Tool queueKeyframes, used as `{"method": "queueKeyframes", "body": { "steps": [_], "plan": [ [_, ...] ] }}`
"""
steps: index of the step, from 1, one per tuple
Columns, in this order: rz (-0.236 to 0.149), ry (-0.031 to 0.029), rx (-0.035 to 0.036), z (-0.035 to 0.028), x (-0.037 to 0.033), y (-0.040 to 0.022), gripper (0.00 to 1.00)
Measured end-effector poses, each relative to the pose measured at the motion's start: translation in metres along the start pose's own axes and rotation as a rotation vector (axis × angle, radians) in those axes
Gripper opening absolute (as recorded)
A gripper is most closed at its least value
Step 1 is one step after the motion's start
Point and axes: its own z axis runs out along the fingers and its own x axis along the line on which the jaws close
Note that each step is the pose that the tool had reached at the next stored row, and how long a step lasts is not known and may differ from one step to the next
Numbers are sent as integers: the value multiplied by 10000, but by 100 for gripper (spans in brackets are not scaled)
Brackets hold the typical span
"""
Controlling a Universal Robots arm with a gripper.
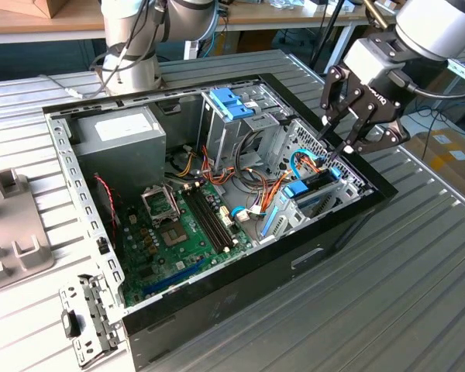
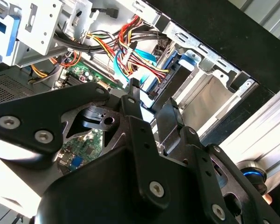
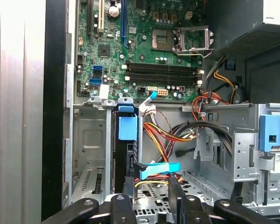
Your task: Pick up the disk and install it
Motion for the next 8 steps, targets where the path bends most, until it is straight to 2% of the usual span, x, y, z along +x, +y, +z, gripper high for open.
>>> {"method": "queueKeyframes", "body": {
  "steps": [8],
  "plan": [
    [0,-1,0,40,8,18,42]
  ]
}}
